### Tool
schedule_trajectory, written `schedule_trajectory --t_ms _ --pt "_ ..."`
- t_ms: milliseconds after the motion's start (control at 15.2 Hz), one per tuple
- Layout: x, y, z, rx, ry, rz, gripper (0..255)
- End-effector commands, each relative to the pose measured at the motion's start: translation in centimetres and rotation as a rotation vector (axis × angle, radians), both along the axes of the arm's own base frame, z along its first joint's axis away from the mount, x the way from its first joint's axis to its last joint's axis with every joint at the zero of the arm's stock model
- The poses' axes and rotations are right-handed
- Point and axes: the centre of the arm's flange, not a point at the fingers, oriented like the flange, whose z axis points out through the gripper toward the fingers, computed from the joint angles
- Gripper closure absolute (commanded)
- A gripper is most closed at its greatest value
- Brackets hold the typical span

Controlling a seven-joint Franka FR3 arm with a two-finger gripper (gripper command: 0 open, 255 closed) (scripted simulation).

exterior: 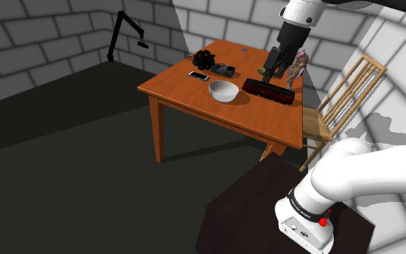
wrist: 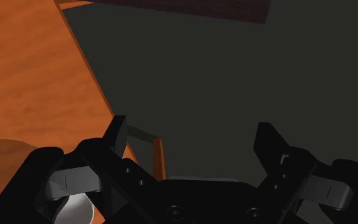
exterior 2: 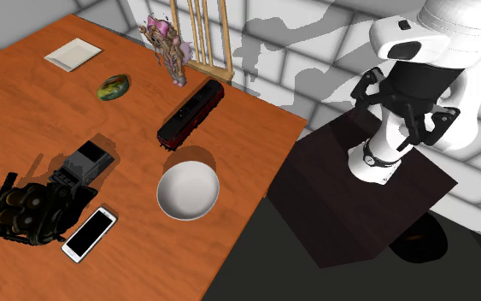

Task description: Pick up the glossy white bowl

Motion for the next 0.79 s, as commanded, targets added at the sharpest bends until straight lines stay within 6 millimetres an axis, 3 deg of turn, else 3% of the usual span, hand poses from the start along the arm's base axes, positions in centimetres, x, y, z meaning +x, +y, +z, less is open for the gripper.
schedule_trajectory --t_ms 0,726 --pt "0.0 0.0 0.0 0.000 0.000 0.000 0" --pt "11.0 -2.6 -8.5 -0.090 -0.003 0.024 0"
